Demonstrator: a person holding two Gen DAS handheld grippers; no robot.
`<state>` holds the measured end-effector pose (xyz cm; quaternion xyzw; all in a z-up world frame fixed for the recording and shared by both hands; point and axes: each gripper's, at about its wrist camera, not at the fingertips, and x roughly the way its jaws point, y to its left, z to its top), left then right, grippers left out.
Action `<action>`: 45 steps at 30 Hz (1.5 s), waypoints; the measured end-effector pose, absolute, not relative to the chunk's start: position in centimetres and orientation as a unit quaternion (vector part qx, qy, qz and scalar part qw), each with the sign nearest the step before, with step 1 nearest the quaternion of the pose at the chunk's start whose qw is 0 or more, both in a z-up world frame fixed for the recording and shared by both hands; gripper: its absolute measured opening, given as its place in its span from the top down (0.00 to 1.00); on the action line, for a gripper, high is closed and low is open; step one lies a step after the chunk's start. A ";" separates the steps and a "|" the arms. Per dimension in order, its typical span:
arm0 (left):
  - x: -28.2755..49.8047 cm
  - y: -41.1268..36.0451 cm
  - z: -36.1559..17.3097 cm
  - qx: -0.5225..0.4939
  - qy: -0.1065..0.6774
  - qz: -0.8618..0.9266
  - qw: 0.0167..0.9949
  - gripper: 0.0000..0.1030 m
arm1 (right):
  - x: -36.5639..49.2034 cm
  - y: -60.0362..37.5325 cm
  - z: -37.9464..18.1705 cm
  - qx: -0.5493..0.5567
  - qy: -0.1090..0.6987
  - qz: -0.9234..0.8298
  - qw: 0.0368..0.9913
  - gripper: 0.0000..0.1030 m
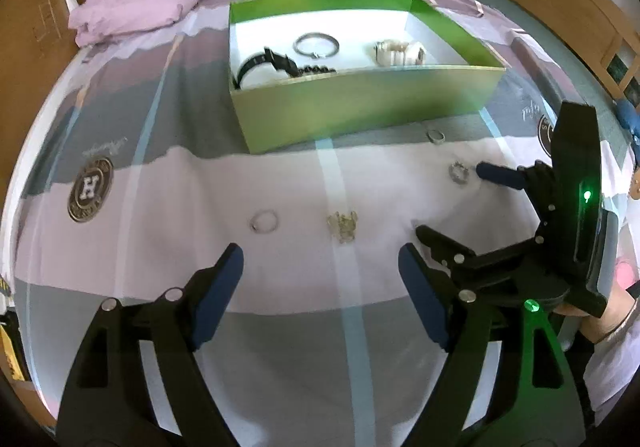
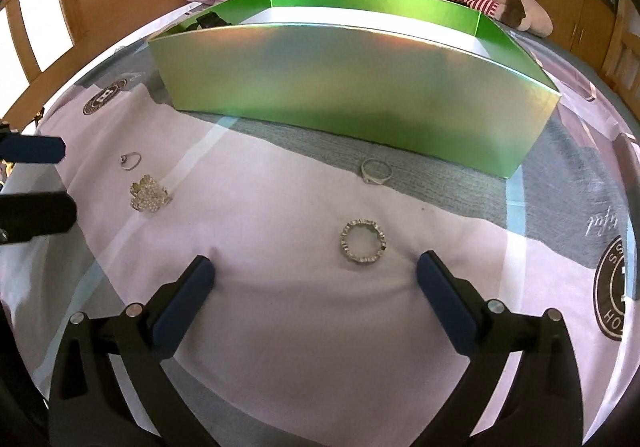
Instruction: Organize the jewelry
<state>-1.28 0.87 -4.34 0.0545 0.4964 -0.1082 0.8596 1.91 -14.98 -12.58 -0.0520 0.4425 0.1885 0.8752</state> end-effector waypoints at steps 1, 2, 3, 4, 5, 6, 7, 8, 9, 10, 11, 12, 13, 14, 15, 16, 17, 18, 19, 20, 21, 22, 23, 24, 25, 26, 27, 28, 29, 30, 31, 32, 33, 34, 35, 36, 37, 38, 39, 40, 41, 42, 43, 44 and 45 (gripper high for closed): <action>-1.2 1.0 -4.1 0.051 0.492 -0.105 0.863 0.21 | 1.9 -14.9 -12.6 -0.053 0.443 0.188 0.875 0.01; -1.1 1.2 -3.9 0.044 0.486 -0.104 0.866 0.20 | 1.9 -15.0 -12.6 -0.051 0.443 0.189 0.875 0.01; -1.1 1.4 -4.0 0.039 0.483 -0.103 0.868 0.20 | 1.9 -15.1 -12.5 -0.050 0.443 0.190 0.875 0.01; -1.0 1.6 -4.1 0.034 0.482 -0.101 0.869 0.20 | 1.9 -15.0 -12.5 -0.052 0.442 0.189 0.875 0.01; -0.9 1.8 -4.3 0.026 0.481 -0.099 0.871 0.20 | 1.8 -14.9 -12.5 -0.056 0.442 0.187 0.876 0.01; -0.9 2.0 -4.5 0.019 0.479 -0.097 0.872 0.20 | 1.8 -14.9 -12.5 -0.057 0.442 0.187 0.876 0.01; -0.7 2.3 -4.8 0.011 0.478 -0.093 0.873 0.20 | 1.8 -15.0 -12.5 -0.054 0.442 0.188 0.875 0.01; -0.6 2.5 -5.0 0.004 0.478 -0.090 0.874 0.20 | 1.9 -15.1 -12.5 -0.049 0.443 0.191 0.875 0.01; -0.4 2.8 -5.2 -0.005 0.478 -0.090 0.874 0.20 | 1.9 -15.2 -12.5 -0.045 0.443 0.193 0.874 0.01; -0.4 3.0 -5.5 -0.016 0.478 -0.093 0.873 0.20 | 2.0 -15.4 -12.5 -0.040 0.444 0.197 0.873 0.01; -0.2 3.1 -5.7 -0.027 0.478 -0.104 0.872 0.20 | 2.1 -15.5 -12.4 -0.039 0.446 0.201 0.871 0.01; -0.2 3.2 -5.8 -0.029 0.477 -0.109 0.871 0.20 | 2.2 -15.3 -12.3 -0.048 0.451 0.206 0.867 0.01; -0.3 3.1 -5.9 -0.027 0.473 -0.114 0.873 0.20 | 2.3 -15.2 -12.2 -0.057 0.456 0.210 0.863 0.01; -0.5 3.0 -5.9 -0.023 0.470 -0.116 0.875 0.20 | 2.4 -15.1 -12.2 -0.070 0.463 0.217 0.857 0.01; -0.7 2.9 -5.9 -0.019 0.466 -0.119 0.876 0.20 | 2.5 -15.2 -12.0 -0.077 0.468 0.226 0.851 0.01; -1.0 2.8 -5.9 -0.017 0.462 -0.127 0.878 0.20 | 2.6 -15.3 -11.8 -0.078 0.473 0.233 0.846 0.04; -1.1 2.7 -6.0 -0.016 0.460 -0.132 0.878 0.20 | 2.6 -15.7 -11.7 -0.075 0.474 0.232 0.846 0.08; -1.3 2.6 -6.0 -0.017 0.457 -0.137 0.879 0.20 | 2.7 -16.1 -11.5 -0.069 0.476 0.231 0.846 0.19; -1.3 2.5 -6.1 -0.018 0.454 -0.144 0.879 0.20 | 3.1 -16.8 -11.2 -0.060 0.479 0.229 0.845 0.33; -1.3 2.2 -6.3 -0.017 0.454 -0.154 0.878 0.20 | 3.5 -17.4 -11.0 -0.052 0.484 0.228 0.843 0.40; -1.2 1.9 -6.5 -0.012 0.455 -0.161 0.876 0.20 | 3.9 -18.0 -10.8 -0.040 0.491 0.228 0.840 0.49; -1.1 1.4 -6.7 -0.005 0.456 -0.166 0.874 0.20 | 4.4 -18.8 -10.7 -0.022 0.499 0.236 0.834 0.50; -1.1 1.1 -6.8 -0.001 0.457 -0.168 0.874 0.20 | 4.7 -19.2 -10.6 -0.013 0.499 0.239 0.833 0.50; -1.0 0.7 -7.0 0.002 0.457 -0.176 0.872 0.20 | 4.8 -19.6 -10.6 -0.009 0.494 0.237 0.837 0.50; -0.9 0.5 -7.0 0.004 0.456 -0.181 0.872 0.20 | 4.7 -19.7 -10.7 -0.010 0.489 0.240 0.839 0.50; -0.7 0.1 -7.0 0.008 0.454 -0.188 0.871 0.20 | 4.6 -19.8 -10.8 -0.011 0.485 0.242 0.840 0.50; -0.6 -0.2 -7.0 0.008 0.453 -0.196 0.870 0.22 | 4.4 -19.8 -11.0 -0.010 0.481 0.241 0.843 0.50; -0.3 -0.6 -7.2 0.010 0.457 -0.208 0.865 0.25 | 4.2 -19.7 -11.0 -0.009 0.475 0.242 0.846 0.50; 0.0 -0.9 -7.4 0.014 0.461 -0.211 0.862 0.26 | 4.1 -19.5 -11.0 -0.016 0.472 0.240 0.848 0.50; 0.3 -1.1 -7.7 0.021 0.465 -0.210 0.860 0.30 | 4.1 -19.3 -10.9 -0.022 0.470 0.239 0.849 0.50; 0.6 -1.3 -8.0 0.028 0.470 -0.204 0.858 0.34 | 4.0 -19.2 -10.9 -0.029 0.468 0.238 0.850 0.50; 1.1 -1.3 -8.8 0.033 0.481 -0.193 0.855 0.37 | 4.0 -19.1 -10.9 -0.031 0.467 0.237 0.851 0.50; 1.3 -1.1 -9.2 0.032 0.488 -0.185 0.852 0.43 | 4.0 -19.1 -10.9 -0.031 0.466 0.237 0.852 0.50; 1.7 -0.8 -9.7 0.029 0.495 -0.175 0.850 0.45 | 3.9 -19.0 -11.0 -0.034 0.465 0.236 0.852 0.50; 1.8 -0.7 -9.6 0.025 0.492 -0.175 0.852 0.45 | 3.9 -18.8 -10.9 -0.043 0.465 0.234 0.853 0.50; 1.9 -0.5 -9.6 0.021 0.492 -0.176 0.852 0.45 | 3.9 -18.5 -10.8 -0.053 0.463 0.231 0.854 0.50; 1.9 -0.5 -9.5 0.019 0.492 -0.175 0.853 0.45 | 3.9 -18.2 -10.8 -0.059 0.463 0.228 0.855 0.50; 1.9 -0.5 -9.6 0.018 0.492 -0.173 0.853 0.48 | 4.0 -17.9 -10.8 -0.064 0.463 0.225 0.855 0.50; 2.0 -0.4 -9.7 0.020 0.492 -0.167 0.854 0.55 | 4.0 -17.7 -10.9 -0.067 0.463 0.221 0.856 0.50; 2.0 -0.2 -9.7 0.023 0.491 -0.160 0.856 0.64 | 4.0 -17.6 -10.8 -0.072 0.461 0.219 0.857 0.50; 2.0 0.0 -9.6 0.024 0.491 -0.157 0.857 0.69 | 4.0 -17.3 -10.8 -0.078 0.459 0.217 0.858 0.50; 2.1 0.4 -9.5 0.015 0.492 -0.155 0.857 0.78 | 4.1 -17.2 -10.8 -0.081 0.459 0.215 0.858 0.50; 2.2 0.8 -9.4 0.002 0.493 -0.156 0.856 0.79 | 4.1 -17.1 -10.9 -0.080 0.459 0.216 0.858 0.58; 2.3 1.1 -9.4 -0.009 0.495 -0.158 0.854 0.79 | 4.1 -17.1 -10.8 -0.076 0.461 0.218 0.857 0.64; 2.5 1.1 -9.3 -0.012 0.495 -0.159 0.854 0.79 | 4.1 -17.1 -10.7 -0.071 0.462 0.219 0.856 0.77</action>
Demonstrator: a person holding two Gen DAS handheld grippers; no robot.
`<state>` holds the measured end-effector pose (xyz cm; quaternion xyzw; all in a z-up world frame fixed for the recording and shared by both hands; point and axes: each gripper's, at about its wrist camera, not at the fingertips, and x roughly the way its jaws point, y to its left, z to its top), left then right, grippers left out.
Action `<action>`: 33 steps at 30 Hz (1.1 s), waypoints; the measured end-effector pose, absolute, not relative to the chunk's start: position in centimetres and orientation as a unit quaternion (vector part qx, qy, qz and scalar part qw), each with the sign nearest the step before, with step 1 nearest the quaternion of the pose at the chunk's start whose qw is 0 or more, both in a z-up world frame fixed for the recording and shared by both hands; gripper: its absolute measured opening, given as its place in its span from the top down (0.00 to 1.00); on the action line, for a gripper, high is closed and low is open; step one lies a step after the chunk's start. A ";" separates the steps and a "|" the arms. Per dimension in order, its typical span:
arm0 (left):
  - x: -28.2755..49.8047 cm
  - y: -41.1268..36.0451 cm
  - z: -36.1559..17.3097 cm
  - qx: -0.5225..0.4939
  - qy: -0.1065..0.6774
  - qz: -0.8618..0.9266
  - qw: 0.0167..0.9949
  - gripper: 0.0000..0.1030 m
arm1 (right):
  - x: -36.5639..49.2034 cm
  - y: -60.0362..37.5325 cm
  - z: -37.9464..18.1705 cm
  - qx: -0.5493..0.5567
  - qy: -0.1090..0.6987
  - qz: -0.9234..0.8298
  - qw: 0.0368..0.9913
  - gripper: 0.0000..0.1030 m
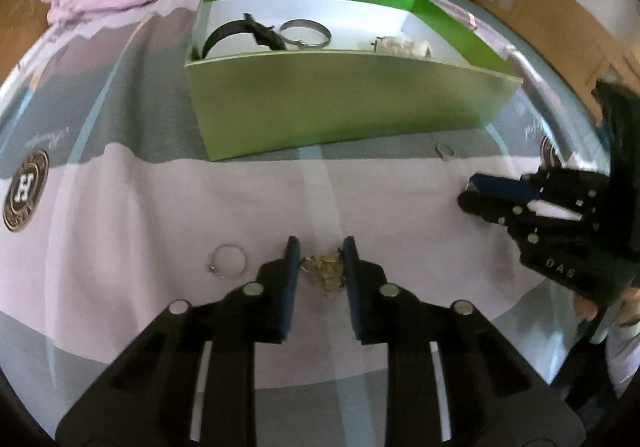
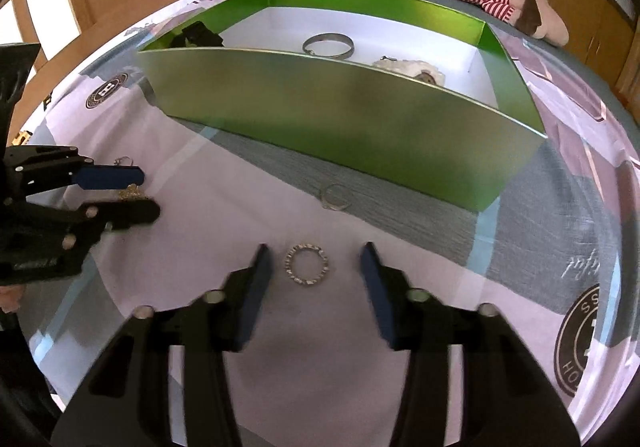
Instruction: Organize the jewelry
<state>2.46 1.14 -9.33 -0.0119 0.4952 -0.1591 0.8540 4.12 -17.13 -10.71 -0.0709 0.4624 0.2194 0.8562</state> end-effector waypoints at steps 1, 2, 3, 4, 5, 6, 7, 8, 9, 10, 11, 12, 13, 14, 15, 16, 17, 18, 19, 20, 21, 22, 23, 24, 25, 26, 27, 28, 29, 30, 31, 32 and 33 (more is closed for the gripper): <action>2.4 1.1 -9.3 -0.009 0.495 -0.159 0.854 0.79 | 4.2 -17.2 -10.6 -0.066 0.465 0.221 0.855 0.80; 2.3 1.0 -9.3 -0.002 0.494 -0.160 0.855 0.79 | 4.2 -17.3 -10.6 -0.062 0.467 0.221 0.854 0.80; 2.2 0.8 -9.2 0.003 0.494 -0.161 0.855 0.79 | 4.2 -17.5 -10.6 -0.059 0.468 0.220 0.854 0.80; 2.2 0.7 -9.2 0.003 0.495 -0.165 0.853 0.79 | 4.2 -17.4 -10.6 -0.058 0.467 0.220 0.854 0.80; 2.1 0.7 -9.2 0.002 0.497 -0.167 0.851 0.77 | 4.1 -17.4 -10.5 -0.058 0.466 0.220 0.855 0.80; 2.1 0.7 -9.2 0.001 0.499 -0.169 0.850 0.74 | 4.1 -17.5 -10.5 -0.059 0.465 0.219 0.856 0.80; 2.2 0.6 -9.2 0.000 0.500 -0.170 0.849 0.72 | 4.0 -17.5 -10.5 -0.059 0.467 0.219 0.855 0.79; 2.2 0.6 -9.2 0.000 0.500 -0.170 0.849 0.72 | 4.0 -17.5 -10.6 -0.057 0.469 0.219 0.854 0.79; 2.2 0.6 -9.2 0.002 0.500 -0.169 0.849 0.71 | 4.0 -17.6 -10.6 -0.052 0.468 0.221 0.854 0.75; 2.1 0.7 -9.2 0.003 0.499 -0.169 0.850 0.71 | 4.0 -17.7 -10.6 -0.048 0.469 0.222 0.854 0.70; 2.1 0.7 -9.1 0.004 0.499 -0.167 0.850 0.70 | 4.0 -17.7 -10.6 -0.046 0.468 0.223 0.854 0.70; 2.0 0.8 -9.0 0.004 0.499 -0.167 0.851 0.65 | 3.9 -17.7 -10.6 -0.049 0.467 0.223 0.854 0.70; 2.0 0.8 -9.0 0.002 0.498 -0.169 0.851 0.62 | 3.8 -17.5 -10.6 -0.056 0.465 0.222 0.855 0.70; 2.0 0.9 -8.9 0.002 0.496 -0.169 0.851 0.62 | 3.6 -17.3 -10.6 -0.062 0.463 0.220 0.856 0.70; 2.0 0.9 -9.0 0.004 0.497 -0.167 0.851 0.62 | 3.6 -17.2 -10.6 -0.068 0.461 0.220 0.857 0.69; 2.1 0.8 -9.2 0.005 0.500 -0.166 0.850 0.62 | 3.5 -17.1 -10.7 -0.070 0.461 0.219 0.857 0.69; 2.2 0.8 -9.3 0.007 0.502 -0.165 0.849 0.62 | 3.5 -17.1 -10.7 -0.070 0.461 0.218 0.857 0.69; 2.2 0.7 -9.4 0.010 0.502 -0.164 0.849 0.62 | 3.6 -17.1 -10.8 -0.068 0.461 0.218 0.857 0.69; 2.1 0.6 -9.4 0.016 0.500 -0.164 0.850 0.62 | 3.6 -17.1 -10.8 -0.067 0.462 0.218 0.857 0.69; 2.1 0.6 -9.4 0.017 0.500 -0.163 0.850 0.62 | 3.6 -17.1 -10.8 -0.066 0.462 0.218 0.857 0.69; 2.2 0.6 -9.4 0.017 0.500 -0.163 0.850 0.62 | 3.7 -17.1 -10.8 -0.065 0.462 0.218 0.857 0.69; 2.2 0.6 -9.4 0.016 0.500 -0.163 0.850 0.62 | 3.7 -17.1 -10.8 -0.064 0.462 0.218 0.857 0.69; 2.2 0.6 -9.4 0.015 0.499 -0.162 0.851 0.62 | 3.7 -17.1 -10.8 -0.064 0.462 0.217 0.858 0.69; 2.2 0.5 -9.4 0.016 0.498 -0.161 0.852 0.66 | 3.7 -17.0 -10.8 -0.063 0.462 0.217 0.858 0.69; 2.2 0.5 -9.4 0.020 0.495 -0.154 0.855 0.80 | 3.7 -17.1 -10.8 -0.062 0.462 0.217 0.858 0.69; 2.3 0.6 -9.3 0.020 0.496 -0.151 0.855 0.79 | 3.7 -17.1 -10.8 -0.062 0.462 0.217 0.858 0.69; 2.4 0.6 -9.3 0.016 0.497 -0.150 0.854 0.79 | 3.7 -17.1 -10.7 -0.061 0.461 0.217 0.858 0.71; 2.4 0.8 -9.2 0.012 0.497 -0.150 0.855 0.79 | 3.7 -17.1 -10.7 -0.059 0.461 0.216 0.859 0.79; 2.4 0.8 -9.1 0.009 0.496 -0.149 0.855 0.79 | 3.7 -17.2 -10.6 -0.057 0.462 0.215 0.859 0.80; 2.4 0.8 -9.0 0.010 0.495 -0.147 0.856 0.80 | 3.8 -17.2 -10.6 -0.055 0.462 0.215 0.858 0.80; 2.4 0.8 -8.8 0.011 0.492 -0.144 0.858 0.80 | 3.7 -17.2 -10.5 -0.054 0.463 0.214 0.858 0.80; 2.3 0.9 -8.6 0.010 0.490 -0.144 0.860 0.80 | 3.7 -17.2 -10.4 -0.055 0.463 0.213 0.859 0.80; 2.2 0.8 -8.4 0.009 0.487 -0.145 0.861 0.79 | 3.7 -17.2 -10.3 -0.059 0.462 0.209 0.860 0.80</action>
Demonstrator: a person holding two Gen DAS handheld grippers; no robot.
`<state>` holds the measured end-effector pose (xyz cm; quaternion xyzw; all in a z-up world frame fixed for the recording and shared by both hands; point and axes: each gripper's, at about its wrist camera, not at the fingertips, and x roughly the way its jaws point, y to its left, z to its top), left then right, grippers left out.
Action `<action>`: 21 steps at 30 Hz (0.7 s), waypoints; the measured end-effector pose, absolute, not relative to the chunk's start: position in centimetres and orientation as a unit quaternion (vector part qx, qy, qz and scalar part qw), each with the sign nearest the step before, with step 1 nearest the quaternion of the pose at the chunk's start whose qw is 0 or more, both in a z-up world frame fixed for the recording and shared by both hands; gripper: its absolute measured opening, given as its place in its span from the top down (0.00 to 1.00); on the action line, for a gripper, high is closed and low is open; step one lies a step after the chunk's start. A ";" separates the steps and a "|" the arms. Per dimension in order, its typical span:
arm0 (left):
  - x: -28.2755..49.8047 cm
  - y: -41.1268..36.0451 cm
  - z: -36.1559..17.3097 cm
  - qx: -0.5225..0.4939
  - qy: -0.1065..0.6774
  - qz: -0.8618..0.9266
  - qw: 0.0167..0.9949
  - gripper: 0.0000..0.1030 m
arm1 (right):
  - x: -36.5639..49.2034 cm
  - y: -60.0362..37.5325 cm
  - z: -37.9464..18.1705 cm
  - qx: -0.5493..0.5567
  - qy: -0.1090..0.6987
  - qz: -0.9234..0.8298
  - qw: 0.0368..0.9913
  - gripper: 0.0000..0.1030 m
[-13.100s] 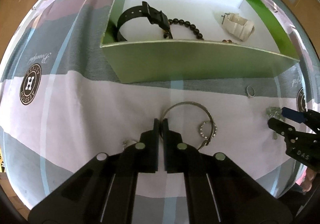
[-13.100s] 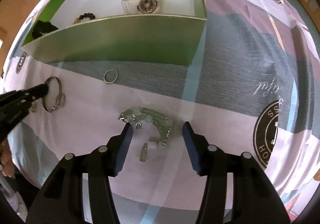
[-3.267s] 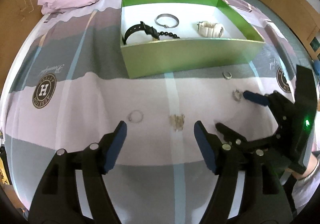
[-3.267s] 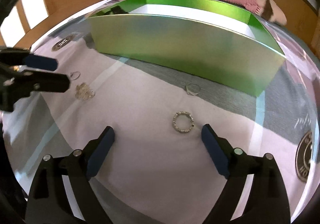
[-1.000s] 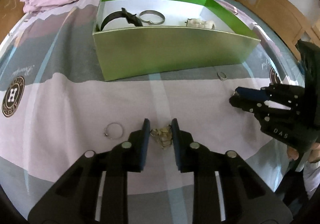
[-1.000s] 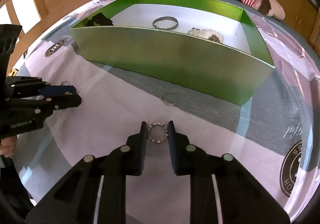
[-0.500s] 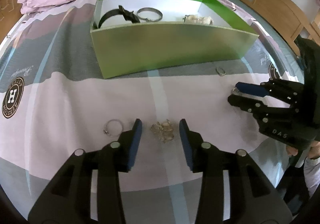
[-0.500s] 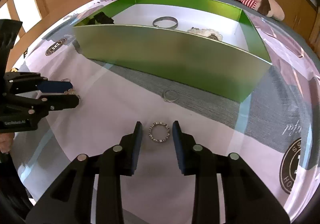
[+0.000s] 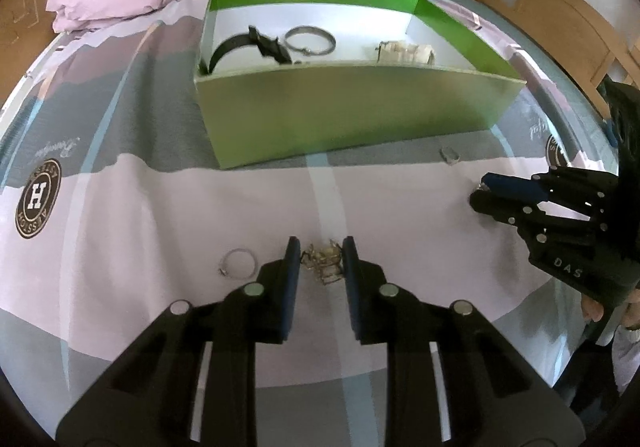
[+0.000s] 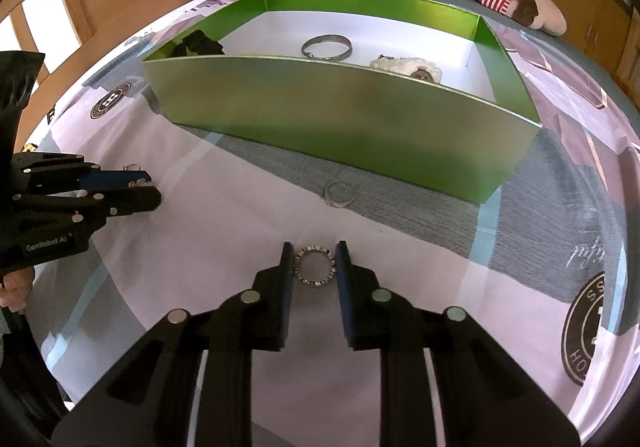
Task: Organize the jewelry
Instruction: 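Carry the charm and rhinestone ring into the green box and open both tools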
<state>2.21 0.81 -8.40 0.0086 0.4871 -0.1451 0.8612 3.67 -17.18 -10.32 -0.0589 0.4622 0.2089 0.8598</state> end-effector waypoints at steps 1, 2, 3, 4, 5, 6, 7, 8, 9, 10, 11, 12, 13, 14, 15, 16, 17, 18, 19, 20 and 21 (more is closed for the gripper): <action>2.1 0.7 -8.1 0.008 0.484 -0.146 0.863 0.80 | 3.6 -17.2 -10.2 -0.061 0.461 0.205 0.861 0.80; 1.9 0.6 -7.6 0.008 0.479 -0.148 0.866 0.80 | 3.6 -17.2 -9.9 -0.062 0.457 0.200 0.864 0.80; 1.7 0.4 -7.2 0.009 0.473 -0.148 0.869 0.79 | 3.6 -17.3 -9.7 -0.059 0.455 0.199 0.866 0.80; 1.6 0.3 -6.6 0.009 0.467 -0.148 0.872 0.79 | 3.5 -17.5 -9.1 -0.052 0.449 0.198 0.870 0.80; 1.5 0.1 -5.9 0.008 0.458 -0.149 0.876 0.80 | 3.4 -17.7 -8.5 -0.046 0.444 0.198 0.873 0.80; 1.6 -0.1 -5.1 0.008 0.452 -0.149 0.880 0.80 | 3.4 -17.8 -8.1 -0.043 0.441 0.197 0.875 0.80; 1.7 -0.3 -4.4 0.010 0.446 -0.146 0.883 0.80 | 3.3 -17.8 -7.6 -0.041 0.437 0.196 0.877 0.80; 2.0 -0.7 -3.2 0.014 0.436 -0.142 0.888 0.79 | 3.3 -17.8 -6.8 -0.039 0.432 0.193 0.880 0.80; 2.3 -0.9 -2.5 0.017 0.432 -0.142 0.890 0.79 | 3.3 -17.8 -6.3 -0.037 0.430 0.192 0.881 0.80; 3.0 -1.3 -1.3 0.021 0.427 -0.141 0.893 0.79 | 3.5 -17.7 -5.3 -0.037 0.423 0.190 0.885 0.80; 3.6 -1.5 -0.3 0.022 0.419 -0.140 0.897 0.79 | 3.7 -17.6 -4.3 -0.037 0.416 0.188 0.889 0.80; 4.2 -1.7 0.6 0.021 0.410 -0.139 0.901 0.79 | 3.8 -17.6 -3.6 -0.035 0.410 0.188 0.892 0.80; 4.7 -1.7 1.1 0.019 0.404 -0.138 0.904 0.79 | 4.2 -17.6 -2.4 -0.028 0.403 0.190 0.895 0.80; 5.3 -1.7 1.8 0.017 0.397 -0.134 0.908 0.79 | 4.7 -17.6 -1.2 -0.020 0.396 0.193 0.898 0.80; 6.1 -1.7 2.2 0.016 0.392 -0.127 0.911 0.79 | 5.2 -17.6 -0.5 -0.017 0.390 0.193 0.900 0.80; 6.5 -1.6 2.5 0.016 0.391 -0.120 0.913 0.79 | 5.9 -17.6 0.7 -0.015 0.379 0.189 0.906 0.80; 6.9 -1.4 2.7 0.015 0.391 -0.110 0.914 0.79 | 6.6 -17.7 1.7 -0.013 0.368 0.184 0.911 0.80; 7.2 -1.3 2.8 0.014 0.390 -0.103 0.915 0.79 | 7.1 -17.8 2.2 -0.009 0.362 0.182 0.914 0.80; 7.3 -1.1 2.8 0.015 0.386 -0.093 0.918 0.79 | 7.7 -17.9 2.5 -0.001 0.358 0.180 0.916 0.80; 7.2 -1.0 2.8 0.021 0.382 -0.085 0.920 0.79 | 8.4 -18.1 2.5 0.011 0.354 0.181 0.917 0.80; 7.2 -0.9 2.6 0.029 0.376 -0.073 0.923 0.79 | 8.8 -18.2 2.4 0.020 0.352 0.182 0.918 0.80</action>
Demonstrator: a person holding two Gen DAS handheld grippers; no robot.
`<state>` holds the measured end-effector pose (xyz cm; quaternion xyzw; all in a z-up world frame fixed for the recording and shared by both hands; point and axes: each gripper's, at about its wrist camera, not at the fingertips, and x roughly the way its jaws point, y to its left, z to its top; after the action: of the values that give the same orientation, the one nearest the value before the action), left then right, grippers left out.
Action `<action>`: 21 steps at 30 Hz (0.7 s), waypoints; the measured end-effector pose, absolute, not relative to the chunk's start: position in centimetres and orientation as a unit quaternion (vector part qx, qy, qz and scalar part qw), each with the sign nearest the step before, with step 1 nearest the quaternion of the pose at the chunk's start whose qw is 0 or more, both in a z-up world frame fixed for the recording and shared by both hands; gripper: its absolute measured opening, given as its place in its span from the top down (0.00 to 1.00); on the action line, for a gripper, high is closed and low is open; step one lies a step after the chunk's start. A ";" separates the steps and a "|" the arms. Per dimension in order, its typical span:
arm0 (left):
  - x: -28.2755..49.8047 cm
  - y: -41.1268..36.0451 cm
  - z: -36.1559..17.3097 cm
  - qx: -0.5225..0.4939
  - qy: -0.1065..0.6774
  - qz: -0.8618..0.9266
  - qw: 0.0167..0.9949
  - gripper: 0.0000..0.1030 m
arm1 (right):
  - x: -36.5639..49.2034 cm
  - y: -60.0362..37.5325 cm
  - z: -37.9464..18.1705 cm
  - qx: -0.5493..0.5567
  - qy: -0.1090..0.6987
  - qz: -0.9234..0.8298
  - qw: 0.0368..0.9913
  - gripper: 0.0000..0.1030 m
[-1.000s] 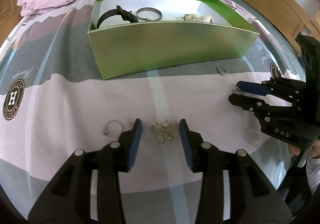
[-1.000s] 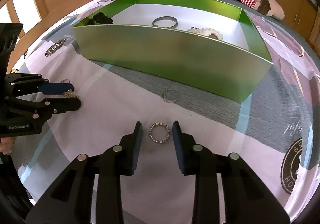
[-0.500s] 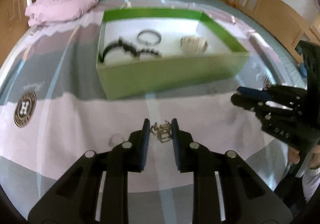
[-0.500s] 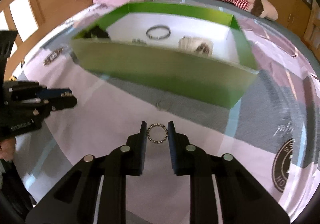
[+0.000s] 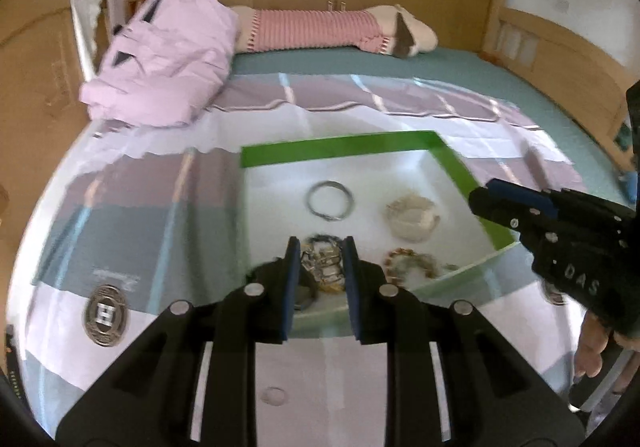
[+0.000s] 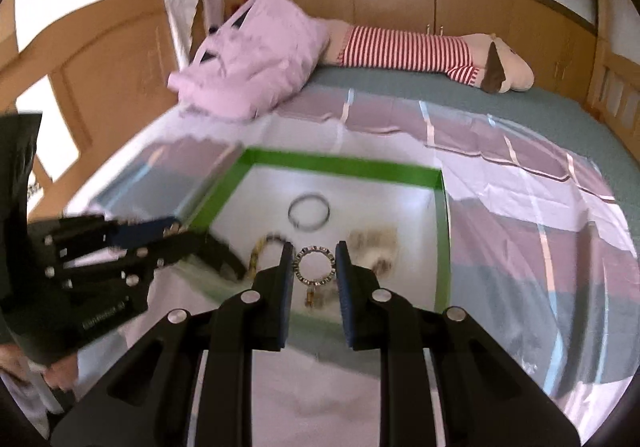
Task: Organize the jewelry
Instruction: 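Carry the charm and rhinestone ring into the green box and open both tools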
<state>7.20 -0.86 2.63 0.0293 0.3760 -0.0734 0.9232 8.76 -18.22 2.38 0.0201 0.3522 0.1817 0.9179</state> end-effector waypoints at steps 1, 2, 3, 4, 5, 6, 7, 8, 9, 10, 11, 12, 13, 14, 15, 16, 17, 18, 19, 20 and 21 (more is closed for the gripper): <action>7.3 -0.7 2.3 0.033 0.374 -0.065 0.924 0.79 | 9.2 -18.4 1.9 0.034 0.352 0.179 0.918 0.80; 7.5 -0.5 2.0 0.034 0.378 -0.063 0.923 0.79 | 9.6 -18.5 1.4 0.043 0.356 0.176 0.917 0.80; 7.7 -0.4 1.6 0.034 0.383 -0.062 0.921 0.79 | 10.1 -18.4 0.8 0.048 0.361 0.172 0.915 0.80; 7.9 -0.3 1.1 0.034 0.389 -0.060 0.919 0.79 | 10.7 -18.2 0.1 0.054 0.371 0.171 0.911 0.80; 8.0 -0.1 0.8 0.034 0.391 -0.058 0.918 0.79 | 10.9 -18.1 -0.3 0.057 0.374 0.173 0.909 0.80; 8.0 -0.1 0.5 0.035 0.393 -0.057 0.917 0.79 | 11.2 -17.9 -0.8 0.058 0.377 0.175 0.908 0.80; 8.1 -0.1 0.3 0.037 0.395 -0.056 0.916 0.79 | 11.4 -17.6 -1.0 0.056 0.378 0.174 0.907 0.80; 8.2 -0.1 0.0 0.040 0.396 -0.052 0.916 0.79 | 11.5 -17.5 -1.1 0.054 0.379 0.173 0.908 0.80; 8.3 -0.1 -0.2 0.042 0.399 -0.050 0.915 0.79 | 11.6 -17.5 -1.2 0.054 0.379 0.173 0.908 0.80; 8.4 -0.2 -0.5 0.043 0.401 -0.049 0.914 0.79 | 11.8 -17.4 -1.4 0.057 0.380 0.175 0.907 0.80; 8.5 -0.2 -0.6 0.043 0.402 -0.049 0.913 0.79 | 11.9 -17.4 -1.5 0.057 0.380 0.176 0.906 0.80; 8.6 -0.3 -0.7 0.043 0.403 -0.049 0.913 0.79 | 12.0 -17.3 -1.5 0.056 0.380 0.176 0.906 0.80; 8.7 -0.3 -0.8 0.043 0.403 -0.049 0.913 0.79 | 12.0 -17.2 -1.7 0.050 0.379 0.175 0.907 0.80; 8.7 -0.3 -0.8 0.043 0.403 -0.048 0.913 0.79 | 12.0 -17.1 -1.9 0.045 0.380 0.173 0.907 0.80; 8.8 -0.3 -0.9 0.042 0.403 -0.047 0.913 0.79 | 12.1 -17.1 -2.0 0.044 0.381 0.173 0.907 0.80; 8.9 -0.3 -0.9 0.040 0.402 -0.046 0.913 0.79 | 12.1 -17.2 -2.3 0.043 0.382 0.175 0.907 0.80; 9.0 -0.2 -0.9 0.037 0.401 -0.046 0.914 0.79 | 12.2 -17.3 -2.6 0.043 0.383 0.174 0.906 0.80; 9.1 -0.1 -0.8 0.034 0.398 -0.045 0.916 0.79 | 12.3 -17.5 -3.0 0.043 0.386 0.170 0.905 0.80; 9.2 0.0 -0.8 0.031 0.395 -0.045 0.917 0.79 | 12.4 -17.6 -3.3 0.044 0.390 0.168 0.904 0.80; 9.3 0.1 -0.7 0.026 0.392 -0.045 0.918 0.79 | 12.5 -17.6 -3.4 0.045 0.391 0.167 0.904 0.80; 9.6 0.1 -0.7 0.024 0.390 -0.047 0.919 0.79 | 12.6 -17.7 -3.6 0.043 0.392 0.166 0.904 0.80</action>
<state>9.55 0.07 -0.66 0.0238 0.3902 -0.0473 0.9192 12.59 -17.66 -3.57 0.0431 0.3918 0.1656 0.9040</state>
